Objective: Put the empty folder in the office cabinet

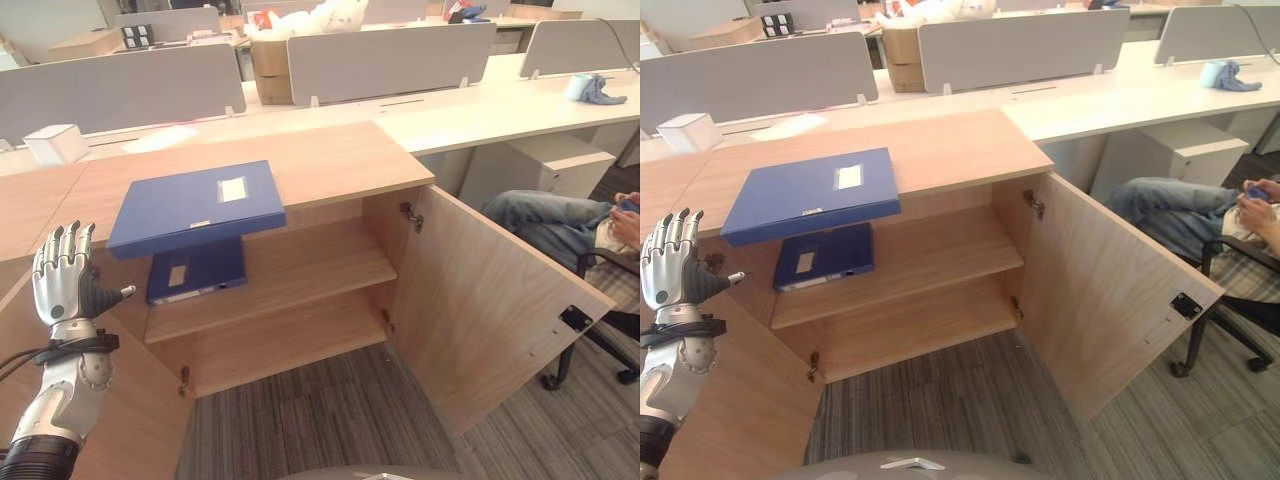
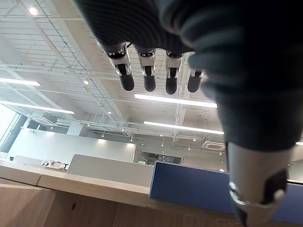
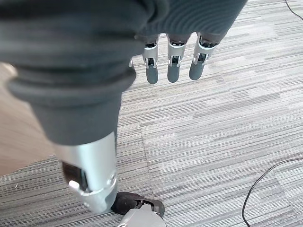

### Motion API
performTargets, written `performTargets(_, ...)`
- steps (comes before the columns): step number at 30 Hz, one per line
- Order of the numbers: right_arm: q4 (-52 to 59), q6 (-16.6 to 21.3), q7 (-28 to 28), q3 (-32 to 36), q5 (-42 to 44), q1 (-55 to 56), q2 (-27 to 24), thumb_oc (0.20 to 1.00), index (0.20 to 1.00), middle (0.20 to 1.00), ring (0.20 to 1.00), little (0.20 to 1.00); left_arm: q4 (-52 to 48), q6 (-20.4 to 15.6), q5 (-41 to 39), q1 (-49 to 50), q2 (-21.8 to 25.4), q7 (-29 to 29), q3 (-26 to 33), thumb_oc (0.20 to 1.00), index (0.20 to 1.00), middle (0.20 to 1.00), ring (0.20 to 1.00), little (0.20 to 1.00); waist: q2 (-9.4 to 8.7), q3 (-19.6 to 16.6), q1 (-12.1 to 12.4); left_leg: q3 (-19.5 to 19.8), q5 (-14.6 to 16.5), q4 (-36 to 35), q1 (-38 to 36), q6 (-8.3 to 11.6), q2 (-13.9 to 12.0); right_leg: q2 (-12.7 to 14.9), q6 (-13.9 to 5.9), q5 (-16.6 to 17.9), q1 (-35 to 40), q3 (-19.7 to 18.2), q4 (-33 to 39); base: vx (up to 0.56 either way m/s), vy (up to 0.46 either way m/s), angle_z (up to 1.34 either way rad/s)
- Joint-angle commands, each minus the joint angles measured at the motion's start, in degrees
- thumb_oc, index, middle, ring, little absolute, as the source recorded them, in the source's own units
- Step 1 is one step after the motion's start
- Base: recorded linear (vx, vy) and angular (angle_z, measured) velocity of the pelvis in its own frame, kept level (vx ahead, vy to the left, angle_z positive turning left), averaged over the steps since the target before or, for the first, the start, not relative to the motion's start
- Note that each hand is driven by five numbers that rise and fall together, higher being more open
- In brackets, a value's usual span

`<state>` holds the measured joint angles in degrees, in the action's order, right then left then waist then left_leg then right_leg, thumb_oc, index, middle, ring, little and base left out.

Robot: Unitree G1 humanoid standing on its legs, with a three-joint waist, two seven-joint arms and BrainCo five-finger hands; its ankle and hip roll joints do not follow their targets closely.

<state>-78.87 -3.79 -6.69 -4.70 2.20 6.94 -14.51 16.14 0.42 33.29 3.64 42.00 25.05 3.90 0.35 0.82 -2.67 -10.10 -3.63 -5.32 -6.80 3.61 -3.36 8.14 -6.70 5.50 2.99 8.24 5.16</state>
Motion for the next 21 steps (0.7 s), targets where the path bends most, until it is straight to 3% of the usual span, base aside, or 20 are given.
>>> performTargets(1,-2.46,0.73,-0.23,-2.75,-1.27,-4.49,-0.95,1.0,1.0,1.0,1.0,1.0,1.59,-0.29,2.74,-7.45,5.46,0.38,-0.52,1.0,1.0,1.0,1.0,1.0,-0.91,2.08,-0.73,-0.47,6.68,0.32,0.64,1.91,-0.26,1.17,-3.41,-5.4,2.76,2.02,-0.16,0.0,0.0,0.0)
performTargets(10,-2.88,0.87,-0.65,-2.6,-1.0,-4.33,-0.73,1.0,1.0,1.0,1.0,1.0,2.75,-0.19,3.89,-8.57,6.26,0.12,-2.15,1.0,1.0,1.0,1.0,1.0,-0.8,1.81,-1.24,-0.73,6.98,0.32,0.07,2.02,-0.2,1.26,-3.41,-5.59,3.18,2.07,-0.16,0.0,0.0,0.0)
performTargets(21,-1.51,1.54,-1.09,-2.65,1.0,-3.27,-0.53,1.0,1.0,1.0,1.0,1.0,8.28,0.23,4.66,-16.42,9.12,-0.46,-8.34,1.0,1.0,1.0,1.0,1.0,-0.78,1.73,-3.08,-1.81,6.9,0.32,0.33,2.07,-0.43,1.28,-3.7,-5.09,2.32,1.44,-0.16,0.0,0.0,-0.01)
